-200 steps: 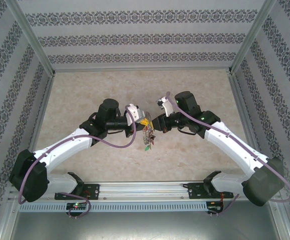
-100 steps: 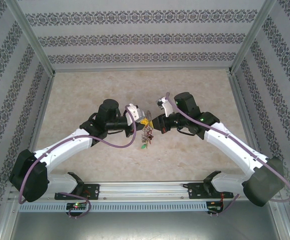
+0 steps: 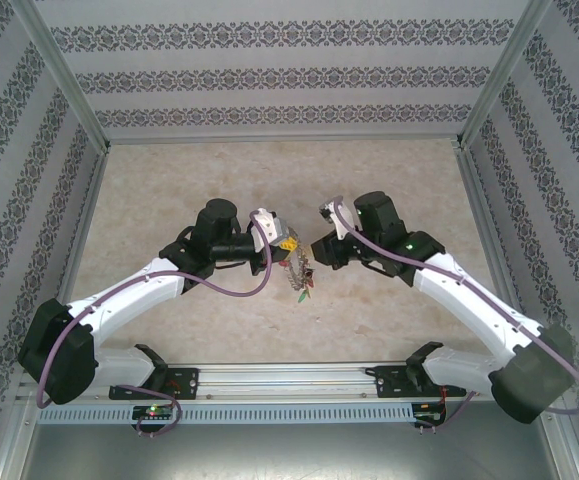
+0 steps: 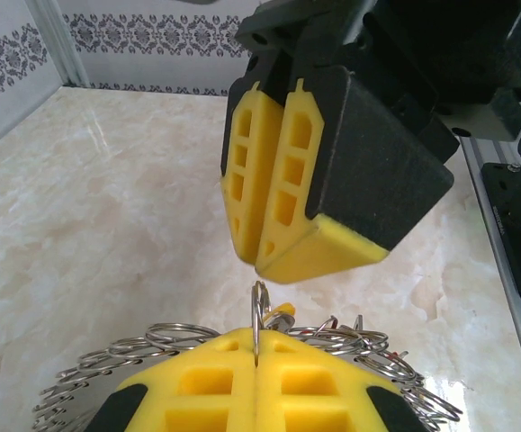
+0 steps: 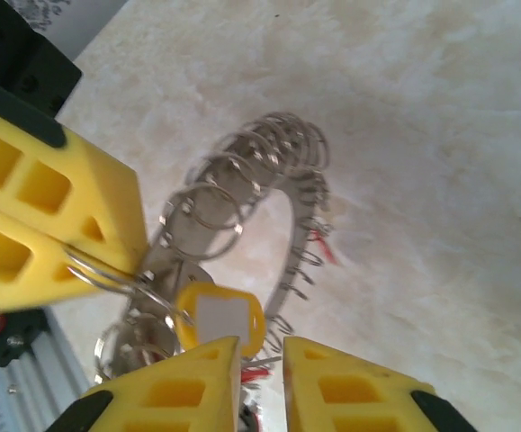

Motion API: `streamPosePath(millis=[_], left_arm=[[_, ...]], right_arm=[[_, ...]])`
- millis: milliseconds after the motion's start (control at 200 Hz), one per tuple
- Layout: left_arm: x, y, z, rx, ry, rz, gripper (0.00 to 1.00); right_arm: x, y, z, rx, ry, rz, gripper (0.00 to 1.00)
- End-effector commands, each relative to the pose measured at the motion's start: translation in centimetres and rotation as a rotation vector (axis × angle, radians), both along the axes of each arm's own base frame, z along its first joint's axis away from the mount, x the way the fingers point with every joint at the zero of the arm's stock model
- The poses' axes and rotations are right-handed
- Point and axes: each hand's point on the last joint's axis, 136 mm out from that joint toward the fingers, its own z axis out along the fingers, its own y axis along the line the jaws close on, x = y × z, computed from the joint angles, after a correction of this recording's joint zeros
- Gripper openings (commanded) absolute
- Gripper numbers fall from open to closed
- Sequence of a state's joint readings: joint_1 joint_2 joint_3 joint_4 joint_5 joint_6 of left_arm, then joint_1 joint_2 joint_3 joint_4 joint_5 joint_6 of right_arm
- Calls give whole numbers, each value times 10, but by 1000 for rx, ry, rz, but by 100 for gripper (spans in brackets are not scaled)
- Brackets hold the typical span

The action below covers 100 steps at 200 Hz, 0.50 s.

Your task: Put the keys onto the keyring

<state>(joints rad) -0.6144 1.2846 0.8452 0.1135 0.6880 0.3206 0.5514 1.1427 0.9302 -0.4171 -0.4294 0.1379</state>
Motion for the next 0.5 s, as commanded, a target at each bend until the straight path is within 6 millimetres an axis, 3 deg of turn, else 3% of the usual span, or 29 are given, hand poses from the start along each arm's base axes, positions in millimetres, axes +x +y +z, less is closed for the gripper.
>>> streamPosePath(millis=[0, 205, 365, 495], left_arm=[[-8, -3, 25, -59, -62, -46, 0], [-17, -5, 29, -74, -63, -98, 0], [-25, -8, 35, -93, -75, -149, 0], [-28, -8, 38, -90, -72, -168, 0]], right_arm=[[4, -7, 14, 4, -152, 10, 23], [-15, 4, 33, 126, -285, 125, 33], [-33, 12, 32, 176, -385, 256, 36], [-32, 11, 31, 153, -423, 268, 36]])
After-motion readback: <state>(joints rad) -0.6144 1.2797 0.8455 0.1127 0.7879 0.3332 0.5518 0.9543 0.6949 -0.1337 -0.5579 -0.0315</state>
